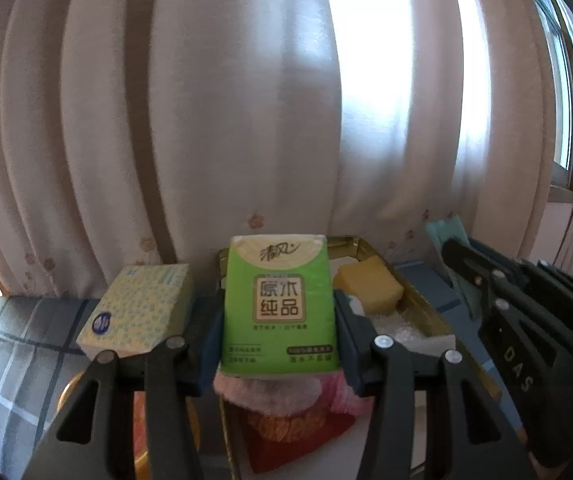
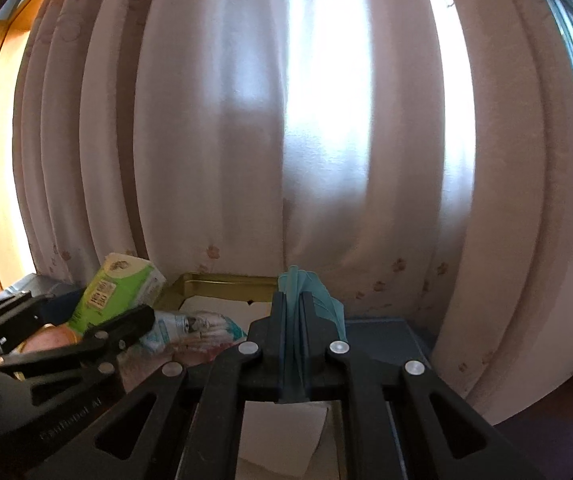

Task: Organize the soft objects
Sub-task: 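Lower the tissue pack and teal cloth into the tray and release both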

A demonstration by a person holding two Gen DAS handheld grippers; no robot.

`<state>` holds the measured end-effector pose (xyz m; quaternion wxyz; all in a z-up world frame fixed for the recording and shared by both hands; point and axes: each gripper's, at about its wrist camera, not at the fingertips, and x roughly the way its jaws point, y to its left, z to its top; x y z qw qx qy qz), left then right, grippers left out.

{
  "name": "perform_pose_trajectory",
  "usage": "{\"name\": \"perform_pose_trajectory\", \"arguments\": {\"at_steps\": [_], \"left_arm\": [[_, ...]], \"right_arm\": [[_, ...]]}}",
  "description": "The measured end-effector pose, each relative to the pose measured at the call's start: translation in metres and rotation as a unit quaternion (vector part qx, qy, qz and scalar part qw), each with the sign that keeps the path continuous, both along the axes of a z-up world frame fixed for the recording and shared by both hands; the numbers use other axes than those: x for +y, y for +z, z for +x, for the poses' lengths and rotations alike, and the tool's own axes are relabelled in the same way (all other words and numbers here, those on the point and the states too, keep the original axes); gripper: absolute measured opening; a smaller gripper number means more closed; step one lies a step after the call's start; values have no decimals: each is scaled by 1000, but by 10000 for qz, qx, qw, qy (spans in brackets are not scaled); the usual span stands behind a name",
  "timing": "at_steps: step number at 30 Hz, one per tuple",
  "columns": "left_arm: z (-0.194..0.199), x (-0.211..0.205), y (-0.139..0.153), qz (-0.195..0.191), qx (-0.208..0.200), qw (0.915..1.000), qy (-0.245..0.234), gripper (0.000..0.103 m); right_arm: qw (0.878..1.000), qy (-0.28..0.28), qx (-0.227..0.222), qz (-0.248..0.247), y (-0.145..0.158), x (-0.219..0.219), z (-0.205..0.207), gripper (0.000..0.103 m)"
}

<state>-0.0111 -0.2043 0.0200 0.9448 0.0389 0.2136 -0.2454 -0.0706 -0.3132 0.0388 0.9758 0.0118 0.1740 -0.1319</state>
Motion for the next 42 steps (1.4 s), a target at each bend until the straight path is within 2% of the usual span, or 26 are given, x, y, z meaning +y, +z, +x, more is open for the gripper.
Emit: {"name": "perform_pose_trajectory", "arguments": {"at_steps": [5, 9, 13, 17, 22, 23, 24, 26, 28, 30, 31, 32, 35, 37, 42], "left_arm": [[20, -15, 10, 222, 54, 9997, 81, 49], [44, -19, 11, 134, 492, 9985, 194, 49], [67, -25, 3, 205, 940, 9948, 325, 49], [82, -26, -8, 194, 1259, 9909, 443, 49], [88, -31, -13, 412, 1292, 9896, 471, 51], [89, -34, -15, 479, 1338, 9890, 421, 58], [90, -38, -19, 569, 1407, 9878, 351, 76], [88, -42, -24, 702, 1447, 9865, 304, 97], [82, -40, -22, 603, 1337, 9889, 220, 98], [78, -40, -19, 529, 1263, 9905, 132, 102], [76, -39, -18, 507, 1255, 9907, 113, 103], [74, -39, -17, 475, 1258, 9909, 85, 103], [66, -37, -15, 444, 1251, 9911, 57, 103], [61, -35, -16, 447, 1241, 9912, 81, 103], [47, -28, -22, 466, 1212, 9915, 32, 103]], "right_arm": [[9999, 89, 121, -31, 15, -6, 29, 7], [9990, 162, 357, 192, 17, -14, 58, 7], [9964, 204, 704, 418, 11, -25, 84, 7], [9887, 374, 1137, 903, -1, -38, 109, 7], [9705, 757, 1591, 1646, -21, -54, 131, 7], [9650, 854, 1636, 1864, -26, -58, 134, 7], [9593, 941, 1662, 2080, -29, -62, 136, 8], [9449, 1051, 1738, 2567, -38, -67, 140, 13], [9327, 1149, 1720, 2955, -44, -73, 138, 22], [9289, 1168, 1570, 3145, -44, -76, 130, 42], [9284, 1156, 1497, 3198, -44, -77, 126, 60], [9273, 1154, 1364, 3290, -42, -77, 120, 69], [9197, 1190, 930, 3624, -38, -84, 99, 69], [9187, 1108, 725, 3720, -34, -87, 86, 69], [9331, 796, 644, 3447, -29, -88, 66, 69]]}}
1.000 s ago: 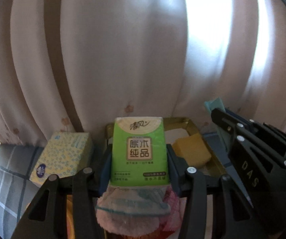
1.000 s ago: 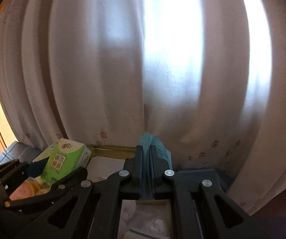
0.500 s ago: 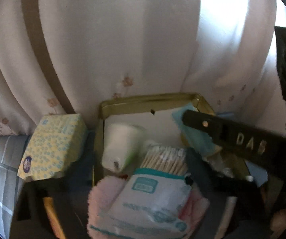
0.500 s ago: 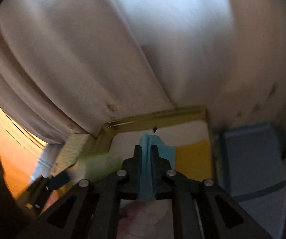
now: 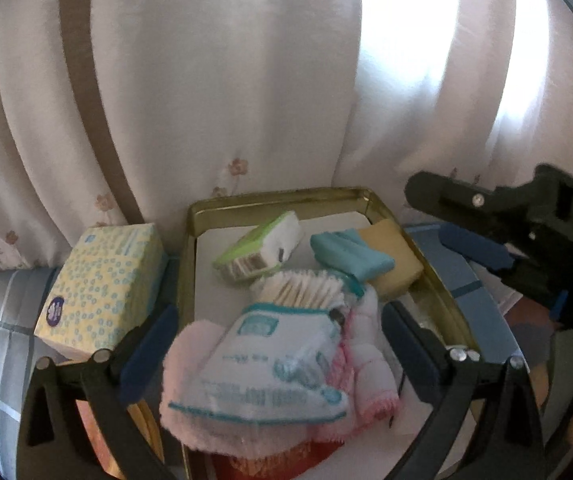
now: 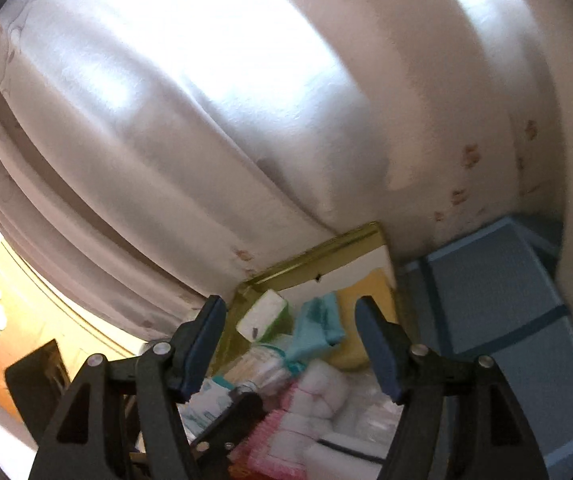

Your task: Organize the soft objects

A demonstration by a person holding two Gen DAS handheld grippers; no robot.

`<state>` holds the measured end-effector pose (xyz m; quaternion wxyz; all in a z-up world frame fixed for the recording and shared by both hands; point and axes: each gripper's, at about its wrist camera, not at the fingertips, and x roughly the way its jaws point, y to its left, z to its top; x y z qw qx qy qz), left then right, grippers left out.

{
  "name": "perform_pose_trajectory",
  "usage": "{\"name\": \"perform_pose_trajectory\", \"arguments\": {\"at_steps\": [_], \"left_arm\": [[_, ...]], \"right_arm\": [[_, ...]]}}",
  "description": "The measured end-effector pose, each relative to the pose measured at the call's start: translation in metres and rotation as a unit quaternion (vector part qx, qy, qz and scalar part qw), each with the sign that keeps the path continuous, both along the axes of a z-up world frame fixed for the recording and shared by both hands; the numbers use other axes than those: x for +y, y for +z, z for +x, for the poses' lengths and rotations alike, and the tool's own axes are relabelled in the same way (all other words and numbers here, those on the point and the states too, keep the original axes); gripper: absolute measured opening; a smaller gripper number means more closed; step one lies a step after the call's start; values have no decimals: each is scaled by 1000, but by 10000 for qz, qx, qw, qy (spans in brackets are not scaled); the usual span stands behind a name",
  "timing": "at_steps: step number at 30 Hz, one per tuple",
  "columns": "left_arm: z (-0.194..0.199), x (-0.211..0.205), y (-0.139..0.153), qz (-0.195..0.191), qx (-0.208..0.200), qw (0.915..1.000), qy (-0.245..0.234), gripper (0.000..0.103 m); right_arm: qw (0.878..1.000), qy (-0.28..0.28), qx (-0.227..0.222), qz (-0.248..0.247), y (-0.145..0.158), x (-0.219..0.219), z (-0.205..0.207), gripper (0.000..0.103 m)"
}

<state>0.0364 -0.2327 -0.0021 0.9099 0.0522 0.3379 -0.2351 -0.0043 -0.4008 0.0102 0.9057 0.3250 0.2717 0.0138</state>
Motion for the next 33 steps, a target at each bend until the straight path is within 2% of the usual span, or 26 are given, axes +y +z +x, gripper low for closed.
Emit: {"name": "perform_pose_trajectory", "arguments": {"at_steps": [3, 6, 8, 11, 13, 16, 17, 19, 22, 27, 30, 33], "left_arm": [[-7, 3, -1, -42, -66, 9999, -92, 103], [-17, 3, 2, -107, -318, 9993, -143, 103], [-26, 6, 3, -161, -582, 9981, -123, 103], [-38, 9, 4, -197, -980, 9950, -15, 103], [-45, 13, 3, -231, -1265, 9916, 104, 103], [-49, 20, 1, -420, -1455, 9883, 167, 103], [-49, 22, 1, -495, -1480, 9875, 200, 103], [-47, 26, -1, -575, -1494, 9867, 288, 103], [-47, 32, -3, -624, -1549, 9852, 391, 103], [-59, 36, -1, -537, -1881, 9793, 520, 103], [-66, 38, -1, -476, -2099, 9748, 587, 103], [-74, 38, -1, -408, -2330, 9693, 672, 103]], "right_arm": [[9995, -215, 28, -211, -1, 6, -10, 69], [9959, -484, -106, -753, 5, 15, -28, 69], [9887, -764, -218, -1269, 9, 24, -40, 69], [9713, -1373, -458, -1888, 20, 24, -66, 69], [9507, -1860, -599, -2408, 24, 32, -78, 71], [9307, -2186, -844, -2808, 27, 40, -92, 81], [9286, -2215, -934, -2828, 26, 42, -94, 81], [9301, -2138, -991, -2818, 21, 44, -95, 81], [9359, -1979, -839, -2791, 13, 44, -89, 81], [9339, -2066, -908, -2774, 7, 51, -87, 81], [9369, -2052, -862, -2695, 5, 53, -88, 81], [9329, -2099, -936, -2774, 2, 57, -93, 81]]}}
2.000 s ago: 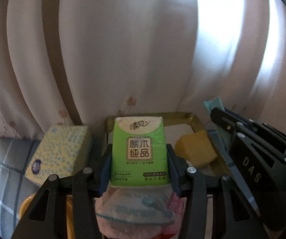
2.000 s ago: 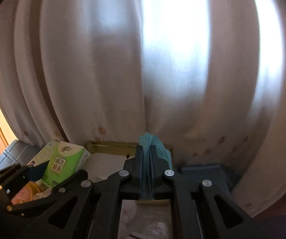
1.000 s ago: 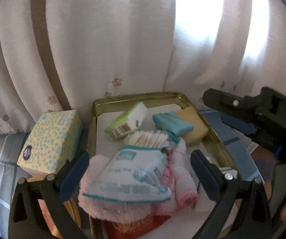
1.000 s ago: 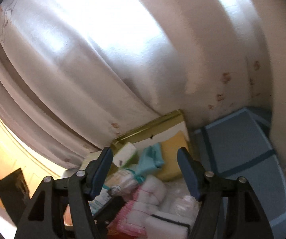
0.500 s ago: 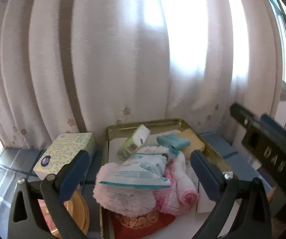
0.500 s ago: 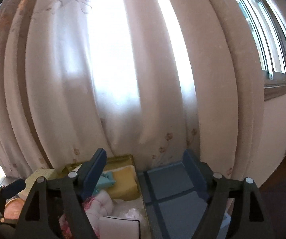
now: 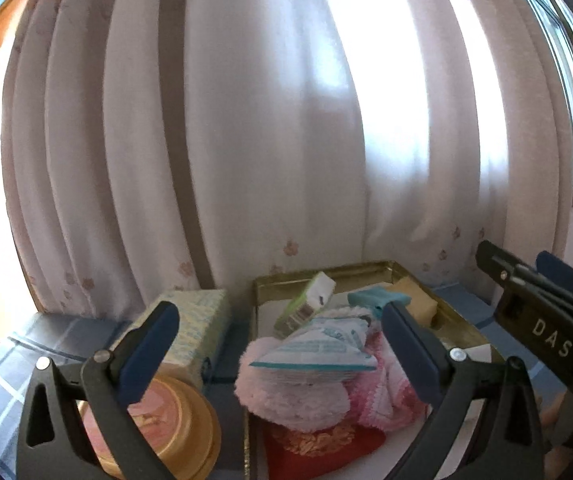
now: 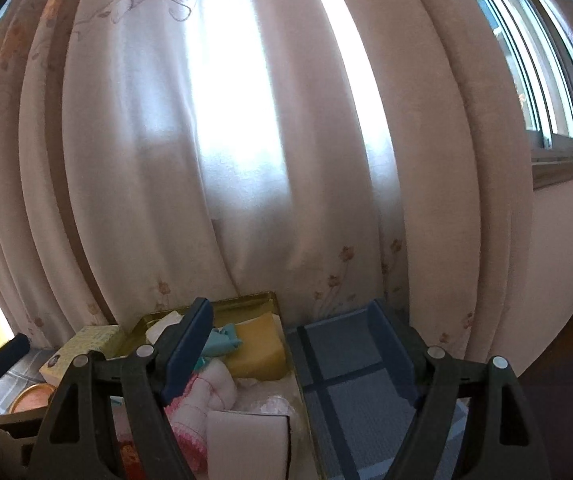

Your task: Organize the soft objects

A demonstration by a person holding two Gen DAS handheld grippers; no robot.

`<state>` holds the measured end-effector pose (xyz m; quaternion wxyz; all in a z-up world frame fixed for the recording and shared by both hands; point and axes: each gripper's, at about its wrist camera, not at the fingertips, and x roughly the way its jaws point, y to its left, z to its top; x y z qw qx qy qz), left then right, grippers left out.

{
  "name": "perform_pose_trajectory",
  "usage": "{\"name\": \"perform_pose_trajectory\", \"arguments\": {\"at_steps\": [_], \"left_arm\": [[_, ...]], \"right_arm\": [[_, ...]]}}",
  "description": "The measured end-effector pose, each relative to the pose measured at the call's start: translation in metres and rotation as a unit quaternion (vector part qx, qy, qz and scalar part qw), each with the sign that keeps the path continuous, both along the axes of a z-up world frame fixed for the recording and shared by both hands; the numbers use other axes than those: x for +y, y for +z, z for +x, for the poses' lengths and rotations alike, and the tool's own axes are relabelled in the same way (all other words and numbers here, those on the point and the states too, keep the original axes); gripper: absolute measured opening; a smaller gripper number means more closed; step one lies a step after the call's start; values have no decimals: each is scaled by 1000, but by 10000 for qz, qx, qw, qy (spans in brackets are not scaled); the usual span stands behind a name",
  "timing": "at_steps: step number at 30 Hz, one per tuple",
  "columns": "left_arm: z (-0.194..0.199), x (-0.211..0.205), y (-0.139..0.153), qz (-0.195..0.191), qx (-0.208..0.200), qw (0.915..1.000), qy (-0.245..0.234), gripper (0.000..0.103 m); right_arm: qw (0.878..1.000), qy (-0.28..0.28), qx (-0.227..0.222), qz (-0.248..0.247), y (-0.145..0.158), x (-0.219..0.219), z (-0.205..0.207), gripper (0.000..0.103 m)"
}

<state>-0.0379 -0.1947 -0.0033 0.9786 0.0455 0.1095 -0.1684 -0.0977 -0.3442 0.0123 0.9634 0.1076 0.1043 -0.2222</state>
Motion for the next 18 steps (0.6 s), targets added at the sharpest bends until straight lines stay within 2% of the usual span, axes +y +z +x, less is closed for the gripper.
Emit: {"name": "perform_pose_trajectory", "arguments": {"at_steps": [5, 18], "left_arm": [[-13, -2, 0, 164, -205, 9997, -8, 103], [-24, 26, 1, -317, -18, 9994, 159, 103]], "right_arm": [[9998, -30, -30, -195, -1, 7, -6, 81], [9979, -257, -581, -121, -1, 17, -42, 81]]}}
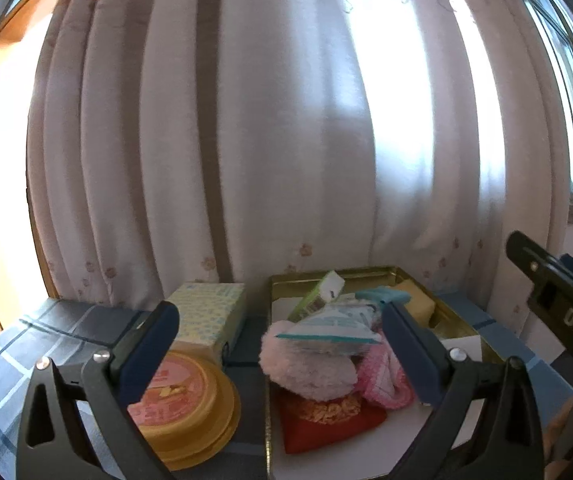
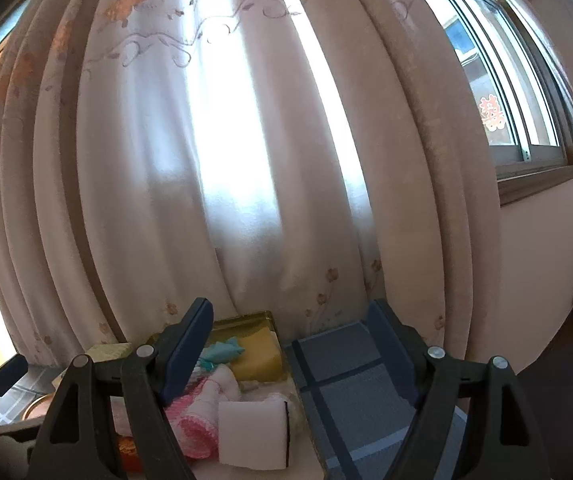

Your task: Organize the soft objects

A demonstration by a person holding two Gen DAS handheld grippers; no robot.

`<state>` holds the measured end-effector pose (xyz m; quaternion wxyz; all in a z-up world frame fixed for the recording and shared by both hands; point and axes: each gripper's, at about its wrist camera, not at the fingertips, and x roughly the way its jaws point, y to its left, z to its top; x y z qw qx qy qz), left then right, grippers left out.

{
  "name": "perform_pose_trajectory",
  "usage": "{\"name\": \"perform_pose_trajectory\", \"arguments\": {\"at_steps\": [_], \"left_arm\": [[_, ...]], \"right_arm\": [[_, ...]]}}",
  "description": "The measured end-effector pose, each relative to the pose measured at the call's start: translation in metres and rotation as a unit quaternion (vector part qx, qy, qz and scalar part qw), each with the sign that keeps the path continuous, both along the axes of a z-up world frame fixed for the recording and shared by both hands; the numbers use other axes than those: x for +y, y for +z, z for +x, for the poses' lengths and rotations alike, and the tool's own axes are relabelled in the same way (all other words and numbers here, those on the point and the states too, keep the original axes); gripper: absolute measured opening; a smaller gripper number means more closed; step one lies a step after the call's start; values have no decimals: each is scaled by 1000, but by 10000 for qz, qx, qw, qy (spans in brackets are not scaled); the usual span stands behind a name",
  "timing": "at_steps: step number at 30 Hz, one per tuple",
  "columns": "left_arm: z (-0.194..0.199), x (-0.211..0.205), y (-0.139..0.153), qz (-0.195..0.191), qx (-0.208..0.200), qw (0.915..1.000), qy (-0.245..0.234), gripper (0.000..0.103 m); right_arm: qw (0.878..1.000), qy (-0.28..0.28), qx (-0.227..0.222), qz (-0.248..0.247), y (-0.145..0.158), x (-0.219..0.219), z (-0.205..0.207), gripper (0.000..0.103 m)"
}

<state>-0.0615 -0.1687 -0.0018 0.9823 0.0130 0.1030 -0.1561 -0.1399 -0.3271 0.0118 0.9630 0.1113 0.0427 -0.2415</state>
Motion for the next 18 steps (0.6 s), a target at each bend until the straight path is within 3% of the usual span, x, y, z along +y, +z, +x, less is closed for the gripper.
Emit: {"name": "perform_pose_trajectory", "arguments": {"at_steps": [7, 10, 18], "left_arm": [[-1, 2, 0, 8, -19, 10000, 28, 103], [-3, 3, 1, 5, -53, 10000, 65, 103], [-4, 4, 1, 11, -58, 10000, 73, 103]], "right_arm": [[9987, -65, -232, -457, 5, 20, -11, 81], [9977, -106, -287, -607, 6, 26, -14, 86], [9976, -150, -333, -593, 7, 25, -15, 87]]}}
